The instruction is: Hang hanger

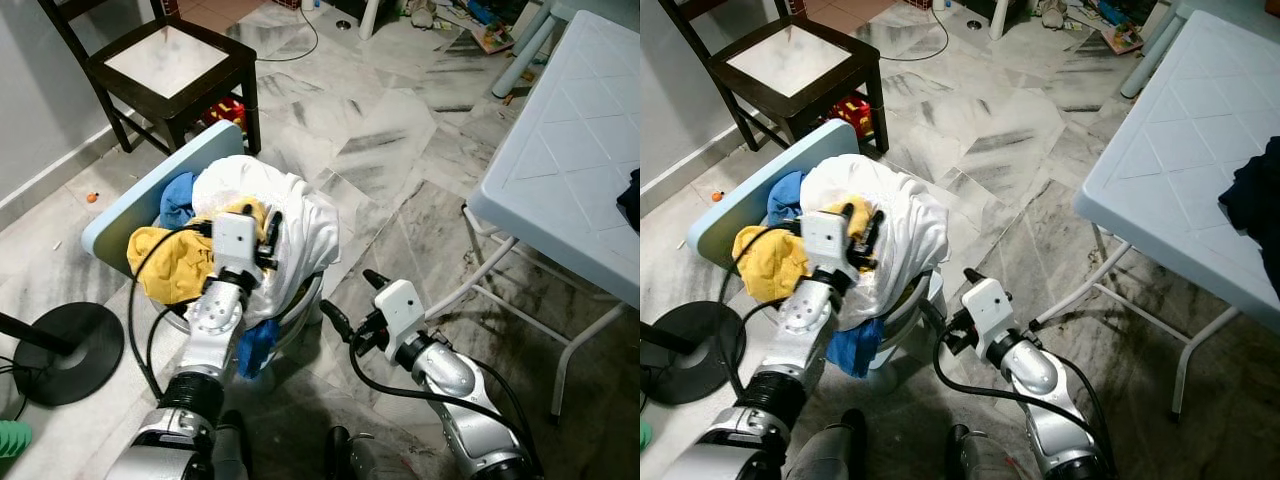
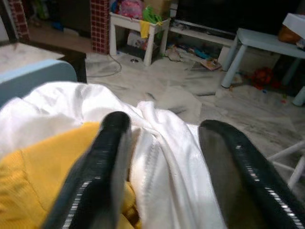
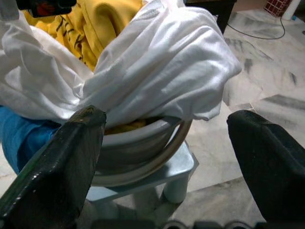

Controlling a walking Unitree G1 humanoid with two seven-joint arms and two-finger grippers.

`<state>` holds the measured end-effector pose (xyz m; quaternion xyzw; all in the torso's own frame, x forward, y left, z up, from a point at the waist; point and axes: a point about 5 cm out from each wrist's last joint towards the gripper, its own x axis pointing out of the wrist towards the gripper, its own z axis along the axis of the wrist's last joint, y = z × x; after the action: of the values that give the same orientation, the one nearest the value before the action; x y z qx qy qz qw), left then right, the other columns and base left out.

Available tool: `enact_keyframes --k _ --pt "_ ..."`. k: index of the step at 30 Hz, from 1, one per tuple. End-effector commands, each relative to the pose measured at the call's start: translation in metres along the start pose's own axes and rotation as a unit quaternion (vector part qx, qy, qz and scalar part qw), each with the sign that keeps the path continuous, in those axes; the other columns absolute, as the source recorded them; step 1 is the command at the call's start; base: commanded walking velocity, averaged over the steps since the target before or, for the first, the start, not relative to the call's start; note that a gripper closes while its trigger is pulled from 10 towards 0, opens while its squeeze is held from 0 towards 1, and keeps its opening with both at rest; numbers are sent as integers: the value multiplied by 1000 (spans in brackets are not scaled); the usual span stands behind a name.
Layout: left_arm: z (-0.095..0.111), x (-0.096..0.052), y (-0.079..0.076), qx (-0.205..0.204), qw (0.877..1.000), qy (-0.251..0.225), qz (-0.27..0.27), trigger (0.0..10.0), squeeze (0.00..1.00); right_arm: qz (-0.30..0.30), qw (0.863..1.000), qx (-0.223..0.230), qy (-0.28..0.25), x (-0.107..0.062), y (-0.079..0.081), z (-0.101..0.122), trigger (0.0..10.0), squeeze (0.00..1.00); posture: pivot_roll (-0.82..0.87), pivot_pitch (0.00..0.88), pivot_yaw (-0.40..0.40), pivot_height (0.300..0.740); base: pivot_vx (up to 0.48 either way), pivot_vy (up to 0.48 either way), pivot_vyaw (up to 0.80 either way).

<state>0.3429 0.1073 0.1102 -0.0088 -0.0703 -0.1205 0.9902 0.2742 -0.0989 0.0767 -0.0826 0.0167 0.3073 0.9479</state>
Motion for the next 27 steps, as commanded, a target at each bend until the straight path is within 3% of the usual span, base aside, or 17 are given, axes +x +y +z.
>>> enact_keyframes --k 1,5,16,17,18,21,22,25,26,27 --pt "-17 -8 -2 -24 999 42 5 10000 1000 -4 1000 -5 1 -3 -1 -1 10000 0 9 256 -91 740 0 0 0" --pt "-33 -13 0 -50 994 93 20 10000 1000 -3 1000 -6 1 -3 -1 -1 10000 0 10 258 -92 740 0 0 0" --pt "-42 -13 3 -78 988 134 14 10000 1000 -4 1000 -7 2 -3 -2 -1 10000 0 7 257 -90 740 0 0 0" --pt "-43 -13 3 -74 987 140 11 10000 941 -4 1000 -7 2 -3 -1 -1 10000 0 7 259 -89 740 0 0 0" --pt "-46 -13 2 -72 985 157 6 8863 0 -3 1000 -7 2 -3 -1 -1 10000 0 6 259 -88 740 0 0 0" --pt "-49 -14 2 -73 983 168 5 8431 0 -3 1000 -7 3 -3 0 -1 10000 0 3 259 -90 740 0 0 0" --pt "-51 -14 1 -72 982 176 -3 10000 0 -3 1000 -7 3 -3 0 -1 10000 0 -1 260 -90 740 0 0 0" --pt "-53 -15 4 -63 980 190 -1 9882 0 -4 1000 -9 4 -4 -1 -1 10000 0 -3 261 -90 740 0 0 0" --pt "-55 -15 6 -62 979 195 -1 3333 0 -4 1000 -9 4 -4 -1 -1 10000 0 -4 261 -90 740 0 0 0" --pt "-55 -16 7 -61 978 198 -2 3333 0 -4 1000 -10 4 -4 -1 -1 10000 0 -4 261 -90 740 0 0 0"
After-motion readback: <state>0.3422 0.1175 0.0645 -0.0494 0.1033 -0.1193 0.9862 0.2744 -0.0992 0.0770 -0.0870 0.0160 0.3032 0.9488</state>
